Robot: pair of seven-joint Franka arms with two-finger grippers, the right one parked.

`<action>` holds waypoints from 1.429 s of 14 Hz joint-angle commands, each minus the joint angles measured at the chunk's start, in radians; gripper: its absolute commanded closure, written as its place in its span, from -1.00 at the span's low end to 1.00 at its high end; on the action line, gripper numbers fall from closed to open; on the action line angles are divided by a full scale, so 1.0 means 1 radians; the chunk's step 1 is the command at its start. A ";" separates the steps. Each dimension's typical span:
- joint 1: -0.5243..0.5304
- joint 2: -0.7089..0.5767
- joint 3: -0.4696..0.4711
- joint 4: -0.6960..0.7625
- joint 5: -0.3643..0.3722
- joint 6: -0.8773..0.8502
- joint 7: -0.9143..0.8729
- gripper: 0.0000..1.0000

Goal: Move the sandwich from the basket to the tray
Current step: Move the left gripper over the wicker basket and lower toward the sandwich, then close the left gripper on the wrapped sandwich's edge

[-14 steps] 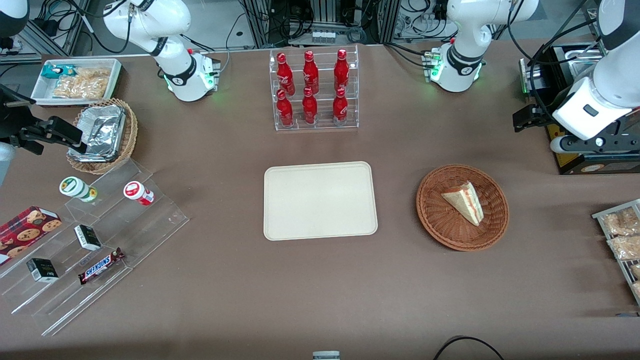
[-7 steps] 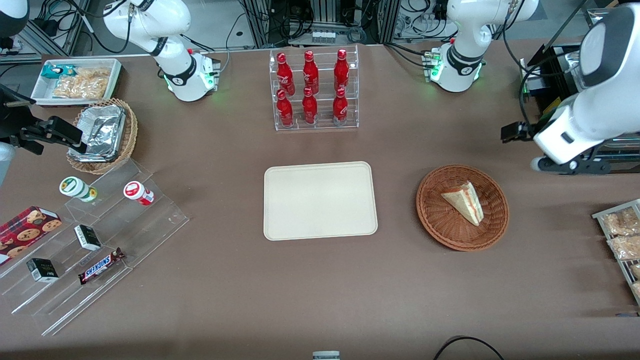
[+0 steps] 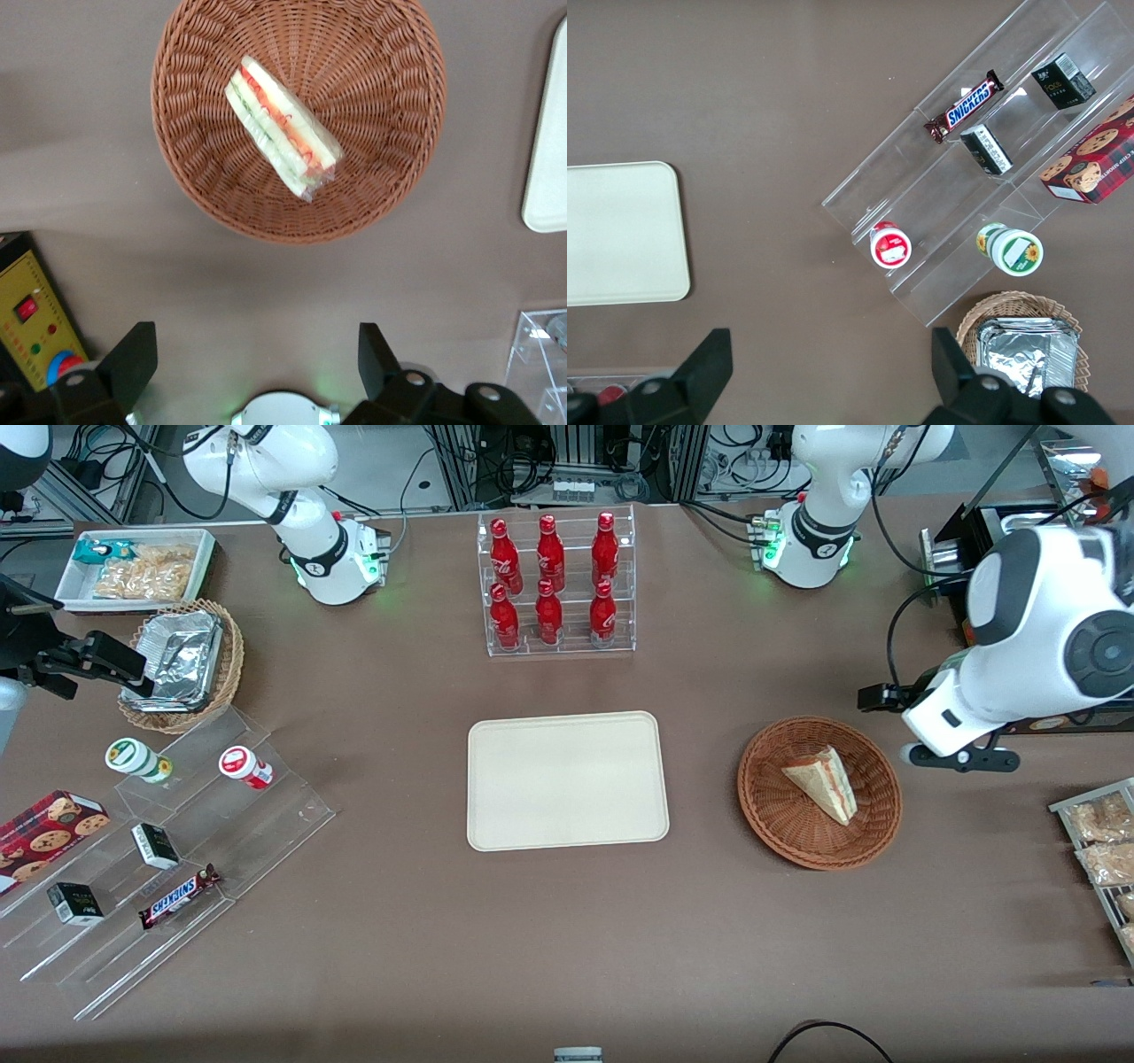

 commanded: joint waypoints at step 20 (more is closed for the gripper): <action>-0.034 -0.018 -0.009 -0.448 0.001 0.718 -0.874 -1.00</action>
